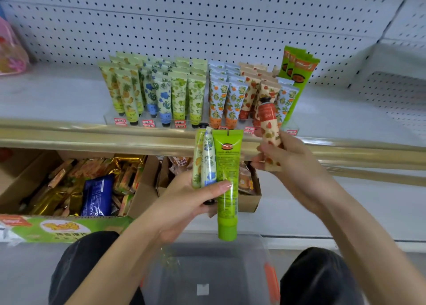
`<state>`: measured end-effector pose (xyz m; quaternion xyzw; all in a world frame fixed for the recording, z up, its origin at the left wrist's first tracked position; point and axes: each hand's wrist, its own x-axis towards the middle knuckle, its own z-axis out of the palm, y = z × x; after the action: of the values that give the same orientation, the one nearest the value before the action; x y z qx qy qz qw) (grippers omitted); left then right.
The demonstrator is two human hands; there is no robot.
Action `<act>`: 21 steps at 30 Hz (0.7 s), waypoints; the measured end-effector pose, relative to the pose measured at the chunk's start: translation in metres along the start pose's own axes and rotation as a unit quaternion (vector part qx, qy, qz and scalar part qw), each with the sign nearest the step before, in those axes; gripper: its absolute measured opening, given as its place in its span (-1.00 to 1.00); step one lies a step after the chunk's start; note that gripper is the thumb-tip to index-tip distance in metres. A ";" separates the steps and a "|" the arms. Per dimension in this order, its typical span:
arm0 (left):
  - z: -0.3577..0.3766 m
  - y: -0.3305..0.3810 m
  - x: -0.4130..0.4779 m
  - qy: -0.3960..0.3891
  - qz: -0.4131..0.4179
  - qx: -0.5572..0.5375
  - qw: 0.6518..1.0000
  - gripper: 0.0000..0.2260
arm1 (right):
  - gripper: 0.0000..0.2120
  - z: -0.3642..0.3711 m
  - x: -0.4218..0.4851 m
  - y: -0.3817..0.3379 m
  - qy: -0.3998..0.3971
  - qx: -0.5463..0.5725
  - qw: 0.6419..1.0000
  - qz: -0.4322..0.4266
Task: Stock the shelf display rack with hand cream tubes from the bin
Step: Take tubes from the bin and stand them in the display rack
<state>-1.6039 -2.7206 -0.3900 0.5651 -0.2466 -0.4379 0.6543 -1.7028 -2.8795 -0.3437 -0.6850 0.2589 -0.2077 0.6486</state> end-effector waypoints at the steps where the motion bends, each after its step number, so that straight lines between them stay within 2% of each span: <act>1: -0.002 0.003 0.001 0.008 0.009 -0.002 1.000 -0.67 | -0.84 -0.011 0.003 -0.006 -0.011 -0.025 1.000 0.007; 4: -0.007 0.014 0.007 0.022 0.039 -0.013 0.999 -0.67 | -0.87 -0.037 0.005 -0.035 -0.049 -0.148 0.988 -0.003; 7: -0.008 0.029 0.015 0.035 0.064 -0.019 0.997 -0.61 | -0.83 -0.049 0.009 -0.078 -0.021 -0.244 0.968 -0.049; 10: -0.006 0.045 0.021 0.045 0.087 -0.024 0.995 -0.62 | -0.85 -0.049 0.024 -0.115 0.014 -0.384 0.916 -0.112; 12: -0.007 0.052 0.024 0.062 0.093 -0.026 0.993 -0.58 | -0.84 -0.045 0.036 -0.131 0.007 -0.457 0.879 -0.136; 16: -0.011 0.058 0.022 0.083 0.100 -0.015 0.991 -0.55 | -0.88 -0.031 0.063 -0.150 -0.037 -0.520 0.845 -0.122; 19: -0.016 0.059 0.018 0.086 0.104 -0.019 0.991 -0.61 | -0.86 -0.020 0.082 -0.156 -0.057 -0.566 0.815 -0.109; 21: -0.019 0.061 0.017 0.086 0.111 -0.027 0.990 -0.68 | -0.82 -0.012 0.091 -0.155 -0.052 -0.615 0.776 -0.135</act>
<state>-1.5622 -2.7268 -0.3394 0.5520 -0.2381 -0.3189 0.7327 -1.6259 -2.9418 -0.1926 -0.9755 0.2024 -0.0538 0.0675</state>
